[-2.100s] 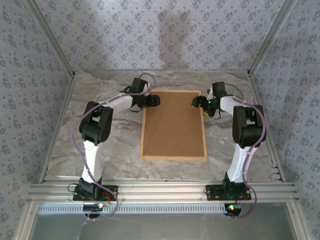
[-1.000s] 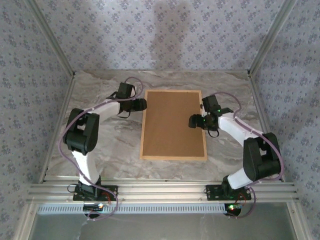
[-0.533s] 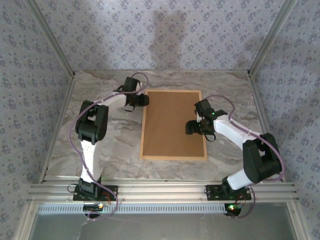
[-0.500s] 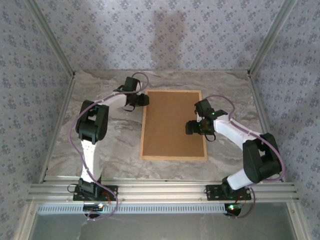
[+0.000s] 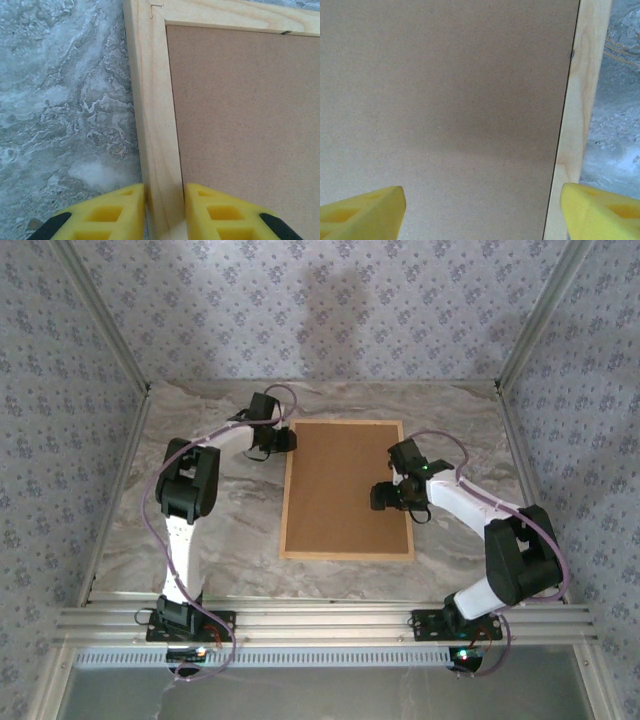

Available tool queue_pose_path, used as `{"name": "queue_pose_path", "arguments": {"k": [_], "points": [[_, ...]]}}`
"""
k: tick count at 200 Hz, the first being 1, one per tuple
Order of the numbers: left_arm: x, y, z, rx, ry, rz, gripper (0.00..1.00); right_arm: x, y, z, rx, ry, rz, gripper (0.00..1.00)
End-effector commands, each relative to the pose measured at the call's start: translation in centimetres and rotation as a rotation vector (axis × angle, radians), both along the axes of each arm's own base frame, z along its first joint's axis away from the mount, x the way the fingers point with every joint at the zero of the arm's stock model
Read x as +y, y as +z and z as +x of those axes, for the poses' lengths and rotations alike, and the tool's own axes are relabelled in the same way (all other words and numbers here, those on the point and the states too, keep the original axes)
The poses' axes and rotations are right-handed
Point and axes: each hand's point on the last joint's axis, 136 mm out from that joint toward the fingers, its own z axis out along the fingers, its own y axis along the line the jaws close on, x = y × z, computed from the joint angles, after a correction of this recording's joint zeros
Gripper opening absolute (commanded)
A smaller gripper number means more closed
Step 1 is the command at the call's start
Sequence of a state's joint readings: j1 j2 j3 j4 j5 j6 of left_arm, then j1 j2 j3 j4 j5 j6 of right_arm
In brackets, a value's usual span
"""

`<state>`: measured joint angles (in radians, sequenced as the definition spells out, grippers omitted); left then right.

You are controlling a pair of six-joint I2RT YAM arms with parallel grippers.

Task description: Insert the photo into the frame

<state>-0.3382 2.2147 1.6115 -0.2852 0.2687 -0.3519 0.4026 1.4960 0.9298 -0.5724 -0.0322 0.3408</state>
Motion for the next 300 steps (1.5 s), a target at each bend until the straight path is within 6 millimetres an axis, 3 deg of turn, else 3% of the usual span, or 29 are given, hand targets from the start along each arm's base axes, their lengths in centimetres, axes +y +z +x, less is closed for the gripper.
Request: {"name": "queue_pose_path", "arguments": {"k": [1,48,71,112,169,300], "points": [[0.1,-0.1,0.3,0.026,-0.001,-0.007,0.27,-0.1,-0.2,-1.0,0.035,0.048,-0.044,0.83],[0.3,-0.5,0.0,0.052,0.003,-0.003,0.24,1.1,0.6,-1.6,0.002,0.160,-0.092,0.83],[0.3,-0.5,0.0,0.053,0.001,-0.003,0.24,2.6,1.0,-2.4,-0.028,0.288,-0.099,0.83],[0.4,-0.4,0.0,0.055,0.002,-0.003,0.23,7.3,1.2,-6.2,-0.111,0.702,-0.185,0.83],[0.3,-0.4,0.0,0.062,-0.006,-0.008,0.22,9.5,0.0,-10.1,-0.115,1.012,-0.247,0.86],[0.3,-0.5,-0.1,0.068,-0.011,-0.011,0.20,9.0,-2.7,-9.8,-0.039,1.045,-0.331,0.84]]}}
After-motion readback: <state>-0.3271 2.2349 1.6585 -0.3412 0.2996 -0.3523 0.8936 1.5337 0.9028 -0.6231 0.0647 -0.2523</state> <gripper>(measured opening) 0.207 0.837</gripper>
